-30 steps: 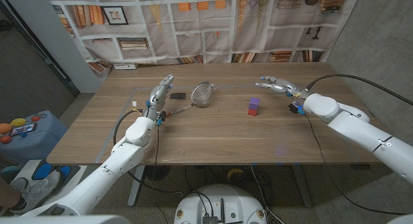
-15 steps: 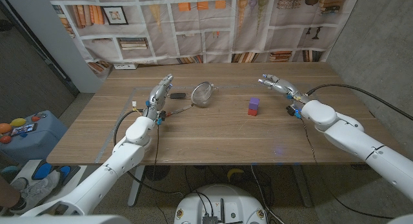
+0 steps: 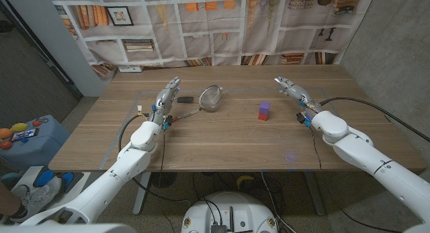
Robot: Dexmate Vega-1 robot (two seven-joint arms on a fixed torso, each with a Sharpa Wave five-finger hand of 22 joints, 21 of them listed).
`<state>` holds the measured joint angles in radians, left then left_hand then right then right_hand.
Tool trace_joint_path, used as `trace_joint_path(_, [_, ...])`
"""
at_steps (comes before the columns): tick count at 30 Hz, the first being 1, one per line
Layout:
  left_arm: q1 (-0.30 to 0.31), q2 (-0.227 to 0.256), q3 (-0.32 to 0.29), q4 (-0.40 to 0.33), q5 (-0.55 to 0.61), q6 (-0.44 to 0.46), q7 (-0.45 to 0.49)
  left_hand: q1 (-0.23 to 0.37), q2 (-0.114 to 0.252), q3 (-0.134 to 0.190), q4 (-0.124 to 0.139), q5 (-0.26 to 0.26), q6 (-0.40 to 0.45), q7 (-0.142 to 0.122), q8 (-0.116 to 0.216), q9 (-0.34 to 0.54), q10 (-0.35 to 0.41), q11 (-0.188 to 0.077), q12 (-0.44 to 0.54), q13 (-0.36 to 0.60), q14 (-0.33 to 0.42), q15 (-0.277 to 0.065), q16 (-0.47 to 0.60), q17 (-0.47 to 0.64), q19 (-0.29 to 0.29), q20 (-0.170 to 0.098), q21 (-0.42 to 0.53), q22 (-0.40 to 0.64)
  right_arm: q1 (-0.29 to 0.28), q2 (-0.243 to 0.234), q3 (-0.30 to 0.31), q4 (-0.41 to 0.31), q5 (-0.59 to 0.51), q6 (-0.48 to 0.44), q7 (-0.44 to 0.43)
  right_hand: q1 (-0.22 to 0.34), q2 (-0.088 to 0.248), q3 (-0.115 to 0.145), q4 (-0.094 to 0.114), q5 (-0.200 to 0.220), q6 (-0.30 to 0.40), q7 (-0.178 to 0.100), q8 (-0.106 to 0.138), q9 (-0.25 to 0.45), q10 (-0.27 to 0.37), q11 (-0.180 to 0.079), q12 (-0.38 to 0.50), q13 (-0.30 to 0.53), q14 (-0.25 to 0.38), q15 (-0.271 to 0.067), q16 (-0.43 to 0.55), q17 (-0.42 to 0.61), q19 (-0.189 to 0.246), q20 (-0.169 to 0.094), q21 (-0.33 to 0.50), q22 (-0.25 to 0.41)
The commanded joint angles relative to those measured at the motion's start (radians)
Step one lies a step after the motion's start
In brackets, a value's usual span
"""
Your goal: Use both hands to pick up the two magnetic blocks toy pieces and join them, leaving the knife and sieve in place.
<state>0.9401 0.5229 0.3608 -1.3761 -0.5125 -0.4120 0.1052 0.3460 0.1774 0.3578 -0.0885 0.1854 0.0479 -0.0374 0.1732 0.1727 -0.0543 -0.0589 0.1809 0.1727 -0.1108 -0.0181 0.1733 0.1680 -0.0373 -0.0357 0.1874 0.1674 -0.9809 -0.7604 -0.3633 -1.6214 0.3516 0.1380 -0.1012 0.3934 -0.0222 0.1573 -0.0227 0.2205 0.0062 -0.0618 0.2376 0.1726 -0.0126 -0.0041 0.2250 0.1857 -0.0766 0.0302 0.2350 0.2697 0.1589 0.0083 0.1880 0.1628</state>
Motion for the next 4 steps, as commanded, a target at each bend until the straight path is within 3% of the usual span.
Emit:
trace_joint_path(1, [0.010, -0.005, -0.003, 0.013, -0.007, -0.020, -0.006, -0.013, -0.003, 0.010, 0.002, 0.007, -0.013, 0.006, -0.006, -0.001, -0.006, 0.005, 0.001, -0.001, -0.006, -0.005, 0.002, 0.002, -0.013, -0.048, -0.004, 0.002, -0.017, 0.069, 0.020, 0.056, 0.101, 0.088, -0.001, -0.019, 0.017, 0.003, 0.012, -0.004, -0.012, 0.017, -0.014, 0.002, 0.001, 0.013, -0.007, -0.001, 0.004, 0.003, -0.005, -0.002, 0.001, -0.015, -0.002, 0.003])
trace_joint_path(3, [0.010, -0.006, -0.003, 0.018, -0.005, -0.024, -0.006, -0.015, -0.003, 0.010, 0.002, 0.007, -0.014, 0.007, -0.006, -0.001, -0.005, 0.007, 0.002, -0.001, -0.004, -0.005, 0.002, 0.002, -0.013, -0.047, -0.004, 0.002, -0.021, 0.107, 0.037, 0.092, 0.157, 0.164, 0.032, -0.019, 0.023, 0.005, 0.012, -0.003, -0.015, 0.019, -0.017, 0.002, 0.001, 0.013, -0.008, -0.001, 0.004, 0.005, -0.006, -0.003, 0.000, -0.016, -0.002, 0.003])
trace_joint_path(4, [0.010, -0.006, -0.003, 0.021, -0.007, -0.026, -0.010, -0.016, -0.002, 0.011, 0.003, 0.007, -0.014, 0.009, -0.005, -0.001, -0.005, 0.006, 0.003, -0.001, -0.004, -0.004, 0.003, 0.002, -0.013, -0.047, -0.004, 0.002, -0.019, 0.101, 0.028, 0.086, 0.126, 0.149, 0.010, -0.022, 0.027, 0.005, 0.014, -0.004, -0.019, 0.021, -0.021, 0.002, 0.000, 0.014, -0.010, -0.001, 0.003, 0.008, -0.007, -0.004, -0.002, -0.017, -0.003, 0.003])
